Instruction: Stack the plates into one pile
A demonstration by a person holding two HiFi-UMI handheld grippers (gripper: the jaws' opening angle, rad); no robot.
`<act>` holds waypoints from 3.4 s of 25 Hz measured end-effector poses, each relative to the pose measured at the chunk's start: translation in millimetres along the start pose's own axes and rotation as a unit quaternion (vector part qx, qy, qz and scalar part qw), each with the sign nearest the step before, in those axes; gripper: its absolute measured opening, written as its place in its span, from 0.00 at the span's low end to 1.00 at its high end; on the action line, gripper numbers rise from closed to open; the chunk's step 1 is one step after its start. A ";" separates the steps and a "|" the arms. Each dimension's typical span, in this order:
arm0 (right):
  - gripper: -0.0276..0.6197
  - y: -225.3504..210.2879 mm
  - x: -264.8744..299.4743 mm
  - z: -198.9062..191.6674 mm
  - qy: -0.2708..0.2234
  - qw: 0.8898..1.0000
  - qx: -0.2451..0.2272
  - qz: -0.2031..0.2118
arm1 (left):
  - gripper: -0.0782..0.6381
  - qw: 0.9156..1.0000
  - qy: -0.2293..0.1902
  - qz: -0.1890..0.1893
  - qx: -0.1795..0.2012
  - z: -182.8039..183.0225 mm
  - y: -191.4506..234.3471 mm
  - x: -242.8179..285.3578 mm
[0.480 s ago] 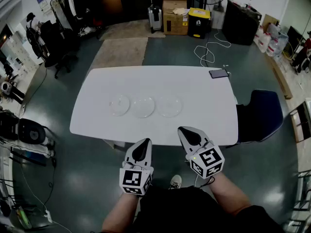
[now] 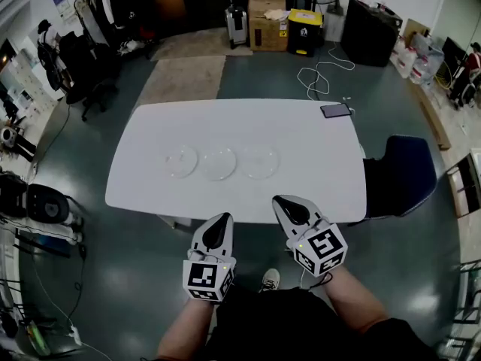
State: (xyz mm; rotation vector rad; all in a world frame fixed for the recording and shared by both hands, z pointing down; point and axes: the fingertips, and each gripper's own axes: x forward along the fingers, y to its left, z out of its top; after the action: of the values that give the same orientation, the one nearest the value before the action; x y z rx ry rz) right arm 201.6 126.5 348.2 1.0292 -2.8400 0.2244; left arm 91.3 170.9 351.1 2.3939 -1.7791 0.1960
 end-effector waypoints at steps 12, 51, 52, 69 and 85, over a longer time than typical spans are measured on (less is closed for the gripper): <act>0.20 0.5 -0.5 16.1 -0.027 0.999 -0.017 0.022 | 0.15 1.000 -0.012 0.014 0.013 16.7 4.4 -4.5; 0.31 13.4 185.8 30.8 -0.013 1.000 -0.008 0.009 | 0.38 1.000 0.005 0.026 -0.006 17.6 201.4 58.3; 0.31 14.5 194.1 30.8 -0.012 1.000 -0.007 0.010 | 0.38 1.000 0.006 0.028 -0.008 16.9 209.8 59.9; 0.31 42.4 317.2 22.1 0.018 1.000 -0.003 0.008 | 0.39 0.998 0.029 0.040 -0.040 -14.0 343.4 83.8; 0.31 66.6 401.3 -3.0 0.064 0.998 0.019 -0.012 | 0.39 0.996 0.063 0.022 -0.060 -48.1 435.0 101.5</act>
State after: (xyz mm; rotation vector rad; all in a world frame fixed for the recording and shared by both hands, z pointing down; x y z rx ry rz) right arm -147.4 -73.9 406.9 1.0161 -2.7167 0.3307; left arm -296.9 -38.2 437.2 2.2102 -1.7353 0.2327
